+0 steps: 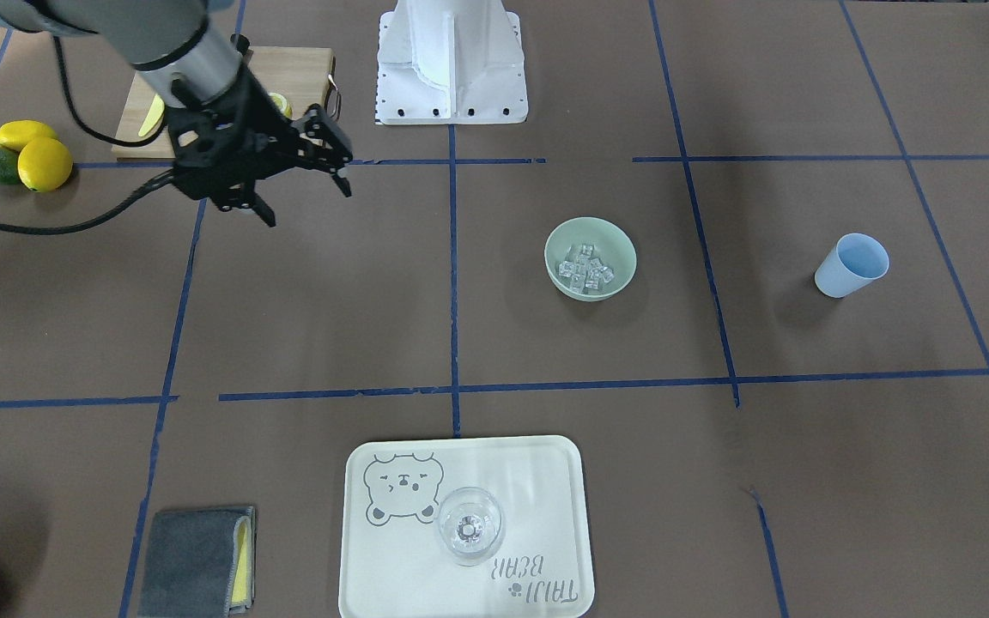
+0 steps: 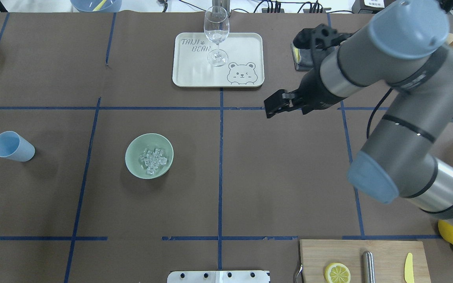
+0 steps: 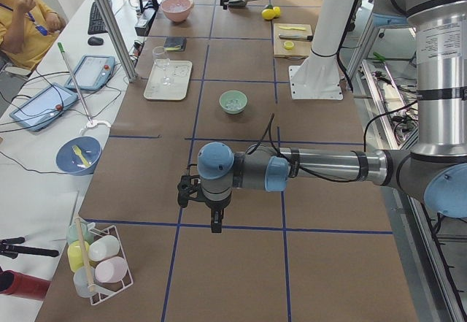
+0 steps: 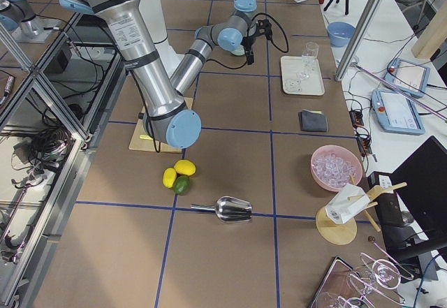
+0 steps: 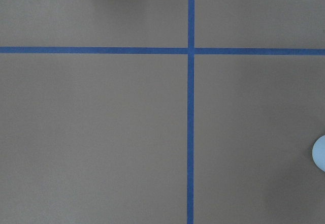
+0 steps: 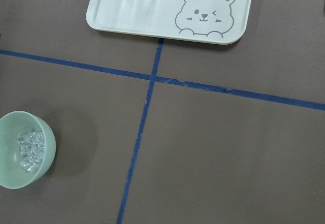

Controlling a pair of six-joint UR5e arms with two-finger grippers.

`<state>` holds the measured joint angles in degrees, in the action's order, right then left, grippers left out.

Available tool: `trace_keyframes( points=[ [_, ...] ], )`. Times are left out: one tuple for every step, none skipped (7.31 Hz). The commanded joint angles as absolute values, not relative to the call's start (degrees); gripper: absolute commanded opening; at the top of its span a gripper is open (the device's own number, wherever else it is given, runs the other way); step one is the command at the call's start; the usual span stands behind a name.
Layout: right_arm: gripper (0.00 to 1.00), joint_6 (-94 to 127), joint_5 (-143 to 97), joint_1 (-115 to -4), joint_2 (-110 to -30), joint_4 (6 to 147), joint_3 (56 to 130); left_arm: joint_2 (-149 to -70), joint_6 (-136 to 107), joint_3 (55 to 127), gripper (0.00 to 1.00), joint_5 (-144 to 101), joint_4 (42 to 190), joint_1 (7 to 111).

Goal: Pour ice into bowl

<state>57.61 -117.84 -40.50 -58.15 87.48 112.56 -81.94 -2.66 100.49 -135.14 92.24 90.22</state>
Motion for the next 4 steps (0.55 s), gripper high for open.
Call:
trace_keyframes(
  points=[
    [1.0,66.85,-110.94,-33.77,-44.29,87.54,99.13,-82.09,-2.64,101.25,1.0,-135.17,92.29,90.18],
    [1.0,69.32,-107.0,-31.05,-36.29,87.45,89.4,-82.0,-2.55,101.69,1.0,-135.18,92.37,90.26],
    [1.0,71.0,-103.22,-28.59,-30.21,87.1,80.86,-82.09,-2.55,101.69,1.0,-135.18,92.37,90.26],
    [1.0,71.36,-101.53,-27.0,-27.36,86.84,75.46,-82.09,-2.55,101.69,1.0,-135.18,92.37,90.18]
  ],
)
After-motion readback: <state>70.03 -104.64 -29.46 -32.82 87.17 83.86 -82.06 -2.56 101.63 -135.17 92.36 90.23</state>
